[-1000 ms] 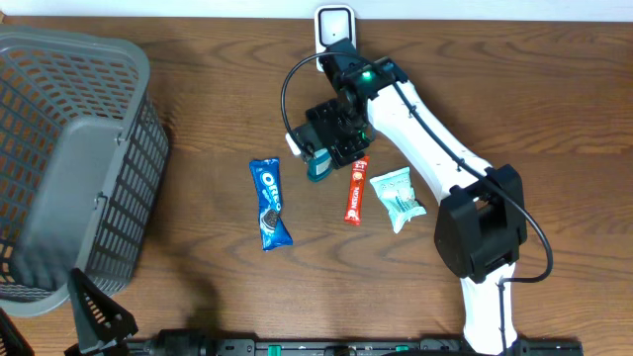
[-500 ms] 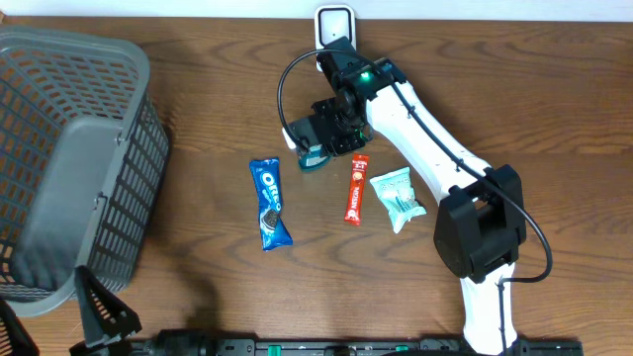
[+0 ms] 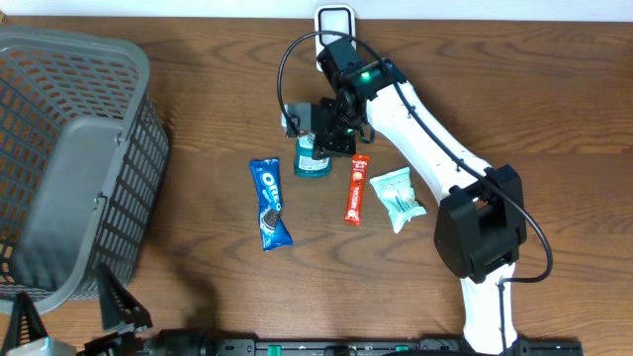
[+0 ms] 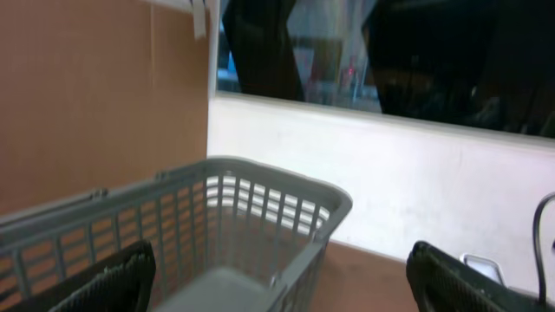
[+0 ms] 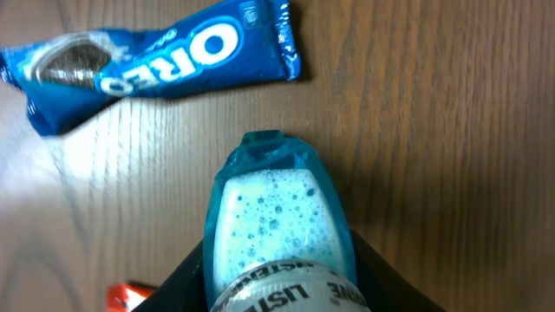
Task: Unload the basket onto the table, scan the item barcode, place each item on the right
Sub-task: 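Lower the right gripper and grasp the mouthwash bottle cap, then lift the bottle with the right gripper and hold it under the scanner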
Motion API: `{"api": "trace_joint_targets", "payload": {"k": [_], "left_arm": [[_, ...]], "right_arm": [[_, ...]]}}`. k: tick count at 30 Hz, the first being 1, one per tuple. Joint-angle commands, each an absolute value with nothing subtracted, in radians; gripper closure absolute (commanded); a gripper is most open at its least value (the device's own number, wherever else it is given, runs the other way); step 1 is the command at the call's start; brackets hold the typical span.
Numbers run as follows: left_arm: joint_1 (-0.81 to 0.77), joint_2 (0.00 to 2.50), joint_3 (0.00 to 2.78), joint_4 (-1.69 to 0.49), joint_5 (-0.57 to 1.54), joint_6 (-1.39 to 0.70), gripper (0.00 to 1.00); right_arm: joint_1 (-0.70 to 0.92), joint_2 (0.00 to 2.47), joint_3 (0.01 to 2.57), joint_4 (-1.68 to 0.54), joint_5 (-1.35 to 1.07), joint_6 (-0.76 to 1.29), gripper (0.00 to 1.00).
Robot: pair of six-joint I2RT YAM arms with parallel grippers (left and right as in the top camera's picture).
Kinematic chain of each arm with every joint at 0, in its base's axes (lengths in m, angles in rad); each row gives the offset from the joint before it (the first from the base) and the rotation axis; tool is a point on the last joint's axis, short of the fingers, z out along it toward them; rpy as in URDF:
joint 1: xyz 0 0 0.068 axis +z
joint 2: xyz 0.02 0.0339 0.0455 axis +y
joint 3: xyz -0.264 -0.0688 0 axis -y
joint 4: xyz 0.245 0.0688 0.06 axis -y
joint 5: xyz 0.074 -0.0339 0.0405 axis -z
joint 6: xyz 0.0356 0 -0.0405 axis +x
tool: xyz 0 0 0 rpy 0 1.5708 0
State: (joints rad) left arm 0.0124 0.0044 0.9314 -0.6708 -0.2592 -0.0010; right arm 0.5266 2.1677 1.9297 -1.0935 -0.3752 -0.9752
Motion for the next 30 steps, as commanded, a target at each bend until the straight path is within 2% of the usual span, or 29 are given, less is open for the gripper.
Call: {"api": "trace_joint_targets", "payload": {"k": [1,6,14,16,22,27,30], "left_arm": [[0.017,0.003,0.938,-0.74,-0.244,-0.002,0.07],[0.017,0.003,0.938,-0.816,-0.244,-0.001,0.07],[0.017,0.003,0.917,-0.844,-0.268,0.006,0.07],[0.017,0.003,0.852,-0.727,-0.332,-0.007,0.07],[0.017,0.004,0.604,-0.429,-0.33,-0.115,0.07],[0.017,0.004,0.452,-0.309,-0.331,-0.296,0.07],[0.017,0.004,0.374,-0.241,-0.331,-0.316,0.07]], "right_arm": [[0.522,2.077,1.951,-1.092,-0.437,-0.747,0.74],[0.514,2.038,1.951,-1.092,-0.453,-0.577,0.73],[0.513,2.002,1.951,-1.092,-0.529,-0.47,0.7],[0.513,2.0,1.951,-1.093,-0.53,-0.436,0.7],[0.514,1.999,1.951,-1.089,-0.538,-0.419,0.7],[0.514,1.998,1.951,-1.093,-0.553,-0.415,0.71],[0.514,1.991,1.951,-1.104,-0.553,-0.408,0.71]]}}
